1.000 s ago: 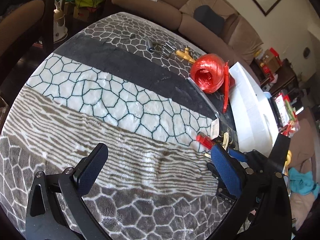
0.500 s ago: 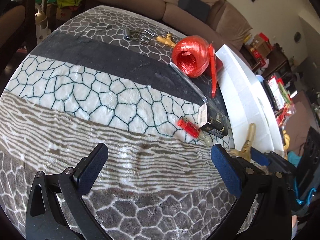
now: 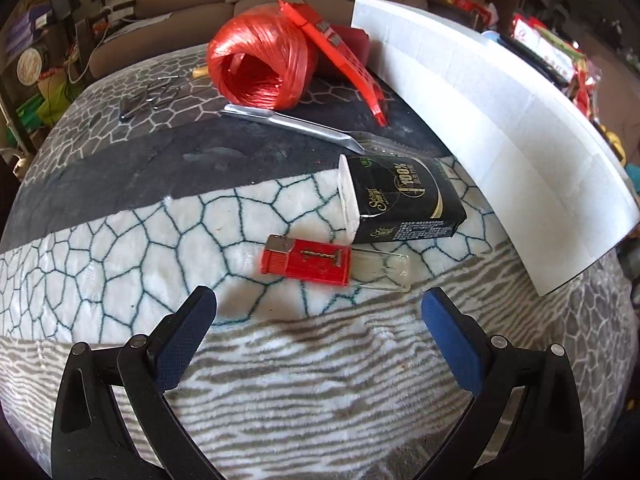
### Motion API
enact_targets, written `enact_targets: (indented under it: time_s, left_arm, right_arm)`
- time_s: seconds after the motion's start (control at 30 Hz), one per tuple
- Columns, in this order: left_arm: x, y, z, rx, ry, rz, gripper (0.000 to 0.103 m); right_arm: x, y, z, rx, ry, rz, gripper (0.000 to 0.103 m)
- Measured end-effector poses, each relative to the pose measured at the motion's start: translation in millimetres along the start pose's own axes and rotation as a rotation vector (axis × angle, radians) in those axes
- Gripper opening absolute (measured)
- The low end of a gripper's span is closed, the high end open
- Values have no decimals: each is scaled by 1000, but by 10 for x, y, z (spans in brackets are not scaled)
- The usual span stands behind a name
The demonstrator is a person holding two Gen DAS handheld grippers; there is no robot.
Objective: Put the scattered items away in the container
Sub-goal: 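Grasp the yellow clothespin with the right tool while the left grasps the red lighter, then carry the clothespin and lighter into the white box and open both tools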
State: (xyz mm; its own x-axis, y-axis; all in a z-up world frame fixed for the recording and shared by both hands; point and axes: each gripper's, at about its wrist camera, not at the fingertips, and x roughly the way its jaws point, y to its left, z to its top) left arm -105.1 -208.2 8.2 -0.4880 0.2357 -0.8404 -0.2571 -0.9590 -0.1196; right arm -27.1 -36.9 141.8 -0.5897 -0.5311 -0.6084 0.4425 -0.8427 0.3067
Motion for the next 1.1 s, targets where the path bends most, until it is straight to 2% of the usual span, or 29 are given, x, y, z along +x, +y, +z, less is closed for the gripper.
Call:
enact_targets:
  time_s: [0.13,0.27,0.33,0.37,0.47,0.6,0.77,0.9,1.0,1.1]
  left_arm:
    - [121,-166,29,65,1,50,103]
    - [170,-241,69,79,-20,63,103]
    - [148,-249,60,77,-50,51,96]
    - [128,-244,55,72,-64,47,81]
    - [78,-175,65,30,-73,3,81]
    - [-30,-60,74,-17,-74,-19,81]
    - [-469,-52,155,-69,-141,-78,81]
    - [-794,-315,331,-55,-184,-139,81]
    - [-890,-626,589,-20,-191,-159,81]
    - [-857,-937,917,-7,-181,-176,81]
  right_arm:
    - [-12,-154,-41,45,17,34,41]
    - [-55,-229,-52,64,11,35,41]
    - [-81,-257,-61,67,12,28,41]
    - [-95,-279,-65,69,11,22,41]
    - [-150,-318,-65,79,5,14,41]
    - [-185,-312,-52,77,-2,12,41]
    - [-361,-375,25,70,-38,0,41]
    - [-588,-722,157,145,-83,-38,41]
    - [-703,-1056,265,202,-97,-63,41]
    - [-654,-1322,403,184,-42,-126,41]
